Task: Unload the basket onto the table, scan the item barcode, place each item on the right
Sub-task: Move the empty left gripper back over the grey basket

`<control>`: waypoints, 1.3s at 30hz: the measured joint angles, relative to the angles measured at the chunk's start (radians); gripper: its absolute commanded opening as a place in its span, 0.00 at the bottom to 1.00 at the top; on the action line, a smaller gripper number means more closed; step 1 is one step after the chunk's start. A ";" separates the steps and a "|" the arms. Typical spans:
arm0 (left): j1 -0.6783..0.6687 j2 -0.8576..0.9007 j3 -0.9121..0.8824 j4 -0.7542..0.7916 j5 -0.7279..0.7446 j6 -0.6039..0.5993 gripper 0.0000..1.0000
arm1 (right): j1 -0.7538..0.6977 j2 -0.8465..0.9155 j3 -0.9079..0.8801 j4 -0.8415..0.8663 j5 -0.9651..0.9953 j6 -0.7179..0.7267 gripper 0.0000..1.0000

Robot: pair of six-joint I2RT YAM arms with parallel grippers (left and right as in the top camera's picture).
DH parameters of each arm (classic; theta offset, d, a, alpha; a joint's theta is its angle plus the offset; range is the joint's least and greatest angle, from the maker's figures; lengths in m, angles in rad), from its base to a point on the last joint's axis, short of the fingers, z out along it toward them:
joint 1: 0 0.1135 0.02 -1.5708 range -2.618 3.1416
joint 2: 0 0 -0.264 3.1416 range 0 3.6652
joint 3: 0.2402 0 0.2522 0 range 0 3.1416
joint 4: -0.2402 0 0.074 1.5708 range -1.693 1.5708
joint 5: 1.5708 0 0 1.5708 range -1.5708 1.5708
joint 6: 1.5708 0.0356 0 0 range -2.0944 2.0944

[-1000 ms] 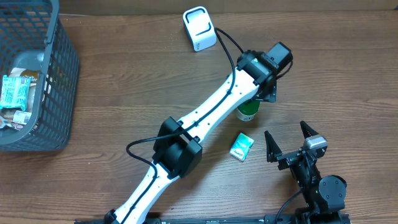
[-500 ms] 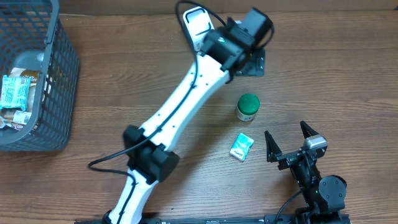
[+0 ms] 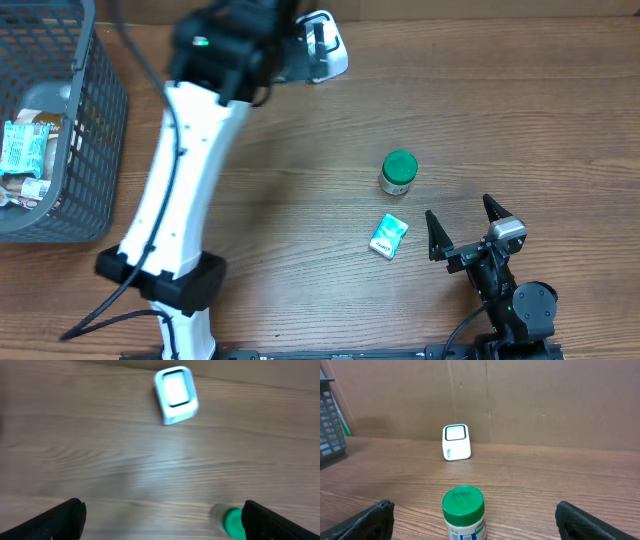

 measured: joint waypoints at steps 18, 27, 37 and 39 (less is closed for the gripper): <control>0.209 -0.003 0.000 -0.105 -0.023 0.090 0.96 | 0.000 0.000 0.000 -0.001 0.000 0.000 1.00; 0.246 -0.005 0.000 -0.087 -0.037 0.091 0.92 | 0.000 0.000 0.000 0.000 0.000 0.000 1.00; 0.336 -0.128 0.000 0.012 0.101 0.113 0.87 | 0.000 0.000 0.000 0.000 0.000 0.000 1.00; 0.348 -0.172 0.000 0.013 0.135 0.127 0.87 | 0.000 0.000 0.000 0.000 0.000 0.000 1.00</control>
